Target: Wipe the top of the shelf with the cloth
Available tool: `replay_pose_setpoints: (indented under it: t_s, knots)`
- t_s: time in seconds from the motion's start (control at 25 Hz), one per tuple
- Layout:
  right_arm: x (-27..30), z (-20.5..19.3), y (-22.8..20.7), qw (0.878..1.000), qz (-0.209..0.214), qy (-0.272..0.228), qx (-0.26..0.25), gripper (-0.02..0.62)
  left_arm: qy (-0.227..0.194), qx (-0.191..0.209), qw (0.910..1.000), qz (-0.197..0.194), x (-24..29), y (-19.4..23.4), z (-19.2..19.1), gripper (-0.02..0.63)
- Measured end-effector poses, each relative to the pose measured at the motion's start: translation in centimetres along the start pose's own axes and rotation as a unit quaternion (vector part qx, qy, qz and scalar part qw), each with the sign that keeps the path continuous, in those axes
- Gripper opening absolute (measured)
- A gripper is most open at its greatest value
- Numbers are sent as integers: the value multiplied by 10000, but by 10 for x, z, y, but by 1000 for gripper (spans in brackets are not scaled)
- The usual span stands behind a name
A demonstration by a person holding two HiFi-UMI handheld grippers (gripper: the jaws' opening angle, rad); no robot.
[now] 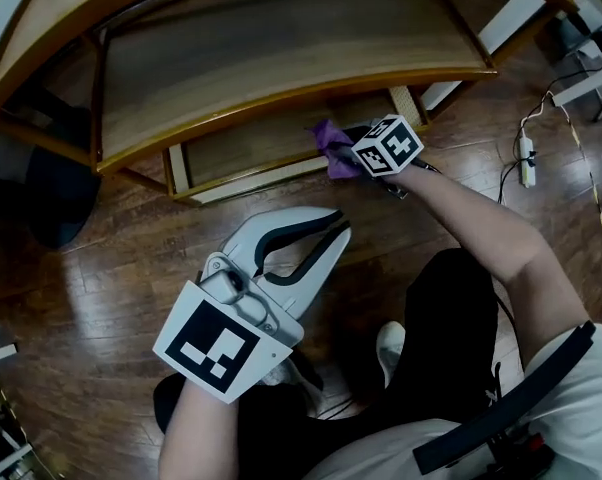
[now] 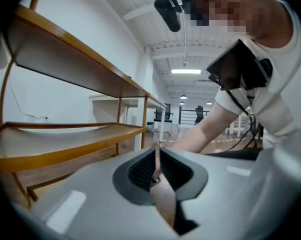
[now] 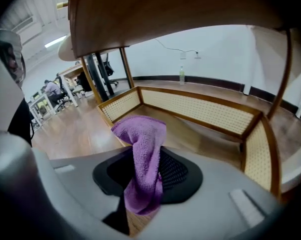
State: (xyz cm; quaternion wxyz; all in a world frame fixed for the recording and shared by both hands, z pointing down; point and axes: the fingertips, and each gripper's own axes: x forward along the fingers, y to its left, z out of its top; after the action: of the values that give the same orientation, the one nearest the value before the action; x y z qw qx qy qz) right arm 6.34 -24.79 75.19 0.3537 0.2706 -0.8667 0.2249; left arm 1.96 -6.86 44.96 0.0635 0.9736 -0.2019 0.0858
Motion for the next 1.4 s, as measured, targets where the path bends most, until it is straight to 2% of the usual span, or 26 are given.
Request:
replay_pose_setpoints:
  t_s: [0.24,0.4,0.6,0.72,0.8,0.88,1.04,1.16,1.28,1.4]
  knots:
    - [-68,-52,-90,9956,-823,118,432,123,54,-189,9997,-162,15,0,-4,34]
    - [-110,-87,-140,9875,-1452,269,559,123,52,-63,9995,-311,22,-2,-4,35]
    - [-148,-124,-182,9744,-2090,619,550,122,83,-45,9993,-365,27,-2,-6,35]
    - [-162,-143,-195,9670,-2350,828,526,123,121,-2,9992,-390,29,-2,-10,35]
    - [-169,-145,-200,9643,-2467,789,553,123,84,7,9992,-378,31,0,-10,35]
    - [-171,-139,-194,9655,-2458,617,597,123,50,47,9993,-373,33,0,-8,34]
    - [-175,-135,-162,9700,-2280,291,796,123,281,274,9981,-466,36,-9,-10,35]
    - [-199,-128,-127,9752,-2009,186,907,123,199,42,9982,-557,43,-30,-7,35]
    - [-232,-117,-88,9786,-1794,60,1009,123,64,-122,9996,-263,49,-45,-21,35]
    - [-265,-100,-43,9803,-1621,-95,1125,123,177,-181,9997,52,43,-53,-41,35]
